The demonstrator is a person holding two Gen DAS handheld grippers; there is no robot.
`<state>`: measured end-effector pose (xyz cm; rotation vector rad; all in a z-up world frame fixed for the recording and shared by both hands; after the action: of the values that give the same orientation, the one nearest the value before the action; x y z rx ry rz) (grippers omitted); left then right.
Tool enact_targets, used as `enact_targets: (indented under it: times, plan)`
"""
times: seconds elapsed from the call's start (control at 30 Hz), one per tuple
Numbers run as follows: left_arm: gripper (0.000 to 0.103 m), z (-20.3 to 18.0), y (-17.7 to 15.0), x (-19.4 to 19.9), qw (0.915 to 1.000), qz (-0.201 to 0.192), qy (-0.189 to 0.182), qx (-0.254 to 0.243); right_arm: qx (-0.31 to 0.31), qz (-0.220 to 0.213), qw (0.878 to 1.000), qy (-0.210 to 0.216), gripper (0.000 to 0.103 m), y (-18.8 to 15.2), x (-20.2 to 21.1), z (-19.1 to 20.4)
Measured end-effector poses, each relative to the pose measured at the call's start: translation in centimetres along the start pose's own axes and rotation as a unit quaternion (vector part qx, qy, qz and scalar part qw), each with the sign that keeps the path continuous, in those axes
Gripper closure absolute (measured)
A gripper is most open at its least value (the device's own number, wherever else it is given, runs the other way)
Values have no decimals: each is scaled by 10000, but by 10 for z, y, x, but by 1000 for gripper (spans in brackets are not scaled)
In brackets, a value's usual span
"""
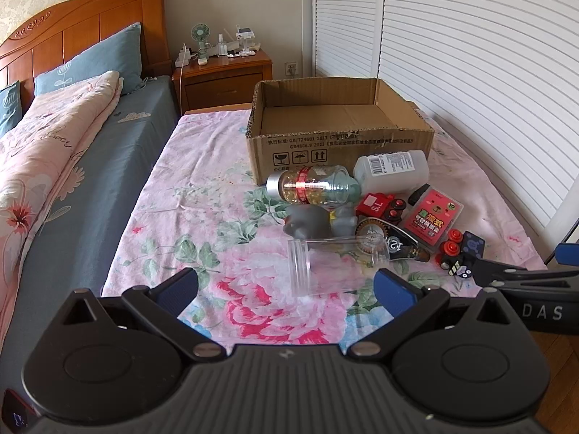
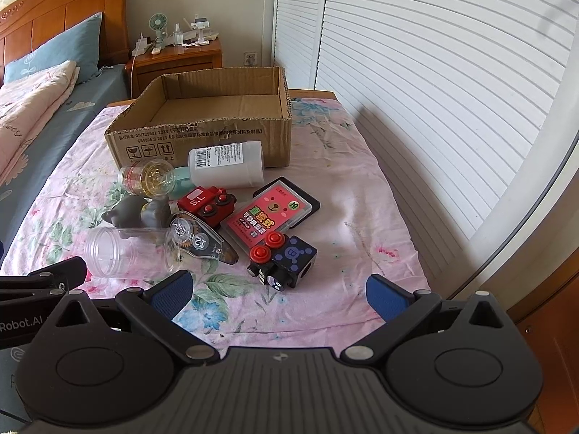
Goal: Organize rigid objects
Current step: 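Move the left tool toward the clear cup while the right tool nears the black cube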
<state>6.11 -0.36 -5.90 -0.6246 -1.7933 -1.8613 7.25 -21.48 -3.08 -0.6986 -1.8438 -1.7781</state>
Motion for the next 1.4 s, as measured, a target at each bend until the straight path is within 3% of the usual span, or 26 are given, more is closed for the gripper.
enact_targets:
  times: [1.13,1.3,1.4]
  plan:
    - [1,-5,3,0,10000,-40,-36,69,-24,-102,9999,18,0,3,-2,-6]
    - [1,-10,6,-4,9998,-45,-191,38,13,-182,9998,102,0,7,-4,-9]
    - [1,-12,13,-7,9994,-119,-334,-8,250,-460,9978,395,0,12,-5,-11]
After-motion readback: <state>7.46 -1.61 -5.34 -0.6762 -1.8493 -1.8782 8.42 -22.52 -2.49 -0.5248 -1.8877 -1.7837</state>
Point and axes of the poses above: each gripper's, at about its wrist camera, not at the fingertips, and x roughly against the way its jaws point, z to its left, y to its top, the point moved 9 cm from there along -x, roughly the way its jaws point, and after that the axes turned 7 degrees about -z, right-handed, at the moved point
